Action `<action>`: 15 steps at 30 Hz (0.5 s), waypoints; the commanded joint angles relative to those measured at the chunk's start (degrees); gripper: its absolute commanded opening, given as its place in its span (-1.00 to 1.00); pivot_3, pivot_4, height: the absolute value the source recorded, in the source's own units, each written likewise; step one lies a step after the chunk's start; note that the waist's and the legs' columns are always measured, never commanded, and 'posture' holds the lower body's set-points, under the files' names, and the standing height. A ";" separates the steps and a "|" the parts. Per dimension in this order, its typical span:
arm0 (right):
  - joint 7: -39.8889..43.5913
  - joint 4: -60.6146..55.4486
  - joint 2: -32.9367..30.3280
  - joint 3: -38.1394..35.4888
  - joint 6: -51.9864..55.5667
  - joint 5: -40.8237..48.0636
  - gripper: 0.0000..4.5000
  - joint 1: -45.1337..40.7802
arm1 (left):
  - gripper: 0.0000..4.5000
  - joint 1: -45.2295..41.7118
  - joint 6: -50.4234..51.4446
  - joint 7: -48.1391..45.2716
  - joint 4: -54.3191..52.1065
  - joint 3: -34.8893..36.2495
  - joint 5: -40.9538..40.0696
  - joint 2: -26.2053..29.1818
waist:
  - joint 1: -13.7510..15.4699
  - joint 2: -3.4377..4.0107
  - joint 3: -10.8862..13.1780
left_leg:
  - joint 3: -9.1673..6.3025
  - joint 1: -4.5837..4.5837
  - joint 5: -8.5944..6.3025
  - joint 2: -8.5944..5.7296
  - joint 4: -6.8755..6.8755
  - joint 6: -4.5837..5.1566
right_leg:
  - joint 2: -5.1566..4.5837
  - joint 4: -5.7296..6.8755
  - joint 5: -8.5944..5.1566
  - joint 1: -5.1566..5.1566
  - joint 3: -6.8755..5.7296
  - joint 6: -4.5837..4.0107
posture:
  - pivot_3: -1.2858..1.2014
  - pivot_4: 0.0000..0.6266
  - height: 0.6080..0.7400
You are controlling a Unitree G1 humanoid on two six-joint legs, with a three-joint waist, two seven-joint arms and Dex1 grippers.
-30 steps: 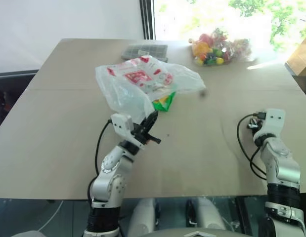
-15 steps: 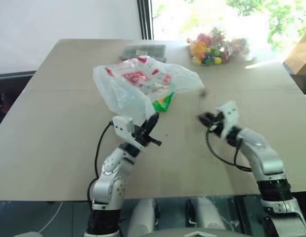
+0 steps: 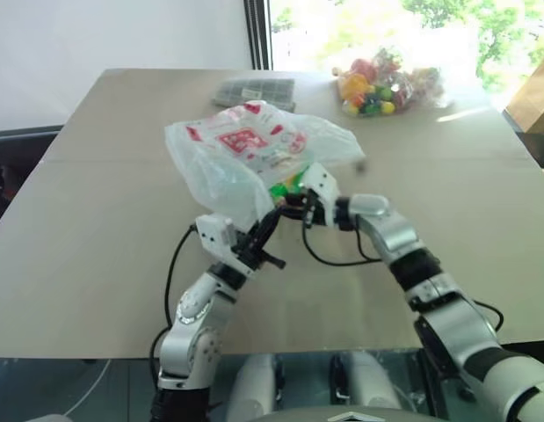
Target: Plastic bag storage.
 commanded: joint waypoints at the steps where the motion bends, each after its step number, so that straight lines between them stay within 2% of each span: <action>1: -12.10 16.43 6.99 -4.42 -9.76 -2.19 -0.73 -12.26 | -1.00 1.38 -1.02 0.79 -3.52 -0.65 0.33 -0.24 | -0.43 0.05 0.05 | 0.09 0.01 0.00 0.00 0.00 0.00 | 0.00 0.03 0.00 -0.04 0.03 0.00 | 0.03 -0.52 0.97; 2: -16.86 20.87 8.58 -6.31 -10.14 -2.17 -0.73 -15.93 | -1.00 1.52 -0.94 1.04 -3.66 -0.64 0.26 -0.30 | -0.49 0.05 0.06 | 0.19 -0.02 0.00 0.00 -0.01 -0.01 | -0.01 0.09 0.01 -0.12 0.09 0.00 | 0.03 -0.52 0.97; 4: -19.28 24.93 10.67 -10.62 -11.55 0.13 -0.25 -20.89 | -1.00 1.42 -0.81 1.39 -3.81 -0.56 0.21 -0.28 | -0.39 0.07 0.07 | 0.16 -0.04 0.01 0.04 -0.03 -0.02 | 0.00 0.09 0.00 -0.15 0.05 -0.01 | 0.03 -0.52 0.97; 6: -23.77 26.68 11.88 -13.22 -14.24 0.15 0.14 -23.98 | -1.00 1.24 -0.70 1.56 -3.75 -0.41 0.08 -0.24 | -0.05 0.07 0.07 | 0.14 -0.07 0.01 0.07 -0.10 -0.04 | -0.01 0.02 0.00 -0.15 0.03 -0.01 | 0.03 -0.52 0.97; 9: -24.69 28.00 10.78 -11.21 -15.12 -4.03 0.71 -23.18 | -1.00 0.87 -0.51 2.24 -3.61 -0.26 0.07 -0.46 | 0.13 0.05 0.05 | 0.07 -0.18 0.00 0.00 -0.11 -0.04 | -0.12 -0.08 0.00 -0.14 0.03 -0.01 | 0.03 -0.52 0.97; 11: -24.07 27.76 9.64 -10.40 -15.72 -5.71 0.71 -21.34 | -1.00 0.85 -0.36 2.51 -3.77 -0.31 -0.04 -0.47 | 0.14 0.03 0.04 | 0.07 -0.18 0.00 -0.08 -0.10 -0.02 | -0.21 -0.09 0.00 -0.11 0.04 -0.01 | 0.03 -0.52 0.97; 15: -13.78 20.26 4.08 -8.74 -12.74 -6.09 0.71 -12.86 | -1.00 1.53 -0.17 2.45 -3.85 -0.40 -0.13 -0.18 | 0.07 0.04 0.05 | 0.04 -0.18 0.00 -0.07 -0.06 -0.02 | -0.21 -0.04 0.00 -0.09 0.03 0.00 | 0.03 -0.52 0.97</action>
